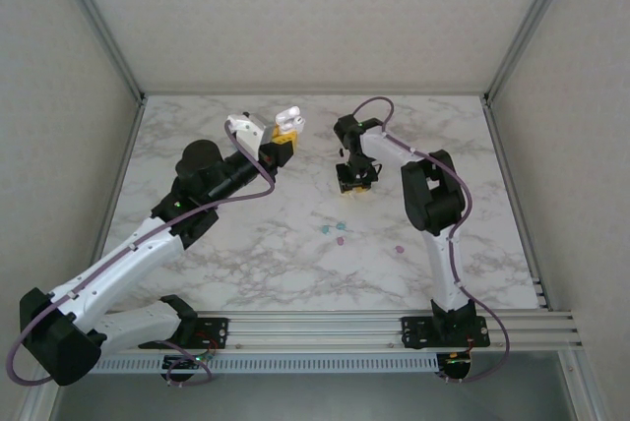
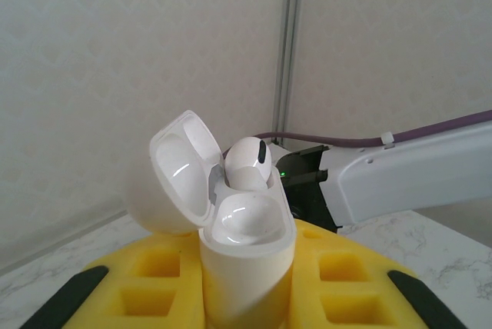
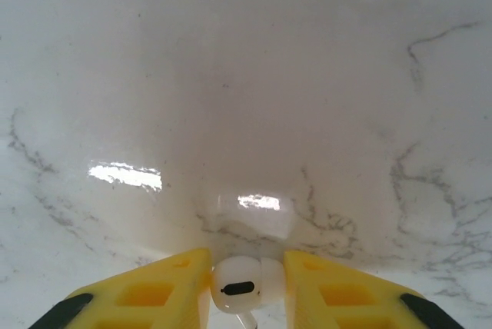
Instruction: Insert the wireless bluetooth earbuds into the charging case
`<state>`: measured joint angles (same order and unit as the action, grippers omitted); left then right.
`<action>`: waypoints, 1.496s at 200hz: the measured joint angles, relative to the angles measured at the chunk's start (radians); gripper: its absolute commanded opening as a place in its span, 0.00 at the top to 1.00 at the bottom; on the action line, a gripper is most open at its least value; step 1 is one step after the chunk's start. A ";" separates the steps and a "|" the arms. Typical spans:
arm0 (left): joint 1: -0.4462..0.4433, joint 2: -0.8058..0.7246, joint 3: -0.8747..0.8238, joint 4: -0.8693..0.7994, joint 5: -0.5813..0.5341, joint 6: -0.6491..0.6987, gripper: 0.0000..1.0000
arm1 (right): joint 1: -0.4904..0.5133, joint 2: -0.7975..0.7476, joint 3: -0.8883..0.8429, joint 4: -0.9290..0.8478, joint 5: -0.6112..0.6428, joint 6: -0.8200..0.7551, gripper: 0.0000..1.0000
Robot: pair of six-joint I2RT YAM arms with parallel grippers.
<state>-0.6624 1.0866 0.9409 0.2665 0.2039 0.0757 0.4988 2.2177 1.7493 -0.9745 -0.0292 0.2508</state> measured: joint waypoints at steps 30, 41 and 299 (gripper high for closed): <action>0.000 0.016 0.000 -0.001 0.000 0.000 0.87 | -0.001 -0.089 -0.034 0.016 0.000 0.016 0.73; 0.000 0.023 0.000 -0.001 0.000 0.000 0.87 | -0.002 -0.134 -0.038 0.023 0.000 0.023 0.73; -0.077 0.363 0.036 0.391 0.052 -0.099 0.87 | 0.084 -0.925 -0.317 0.679 -0.137 0.328 0.72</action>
<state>-0.7391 1.4494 0.9771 0.6571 0.2562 -0.0231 0.5827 1.2922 1.4326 -0.2951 -0.1665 0.5785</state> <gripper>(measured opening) 0.209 0.279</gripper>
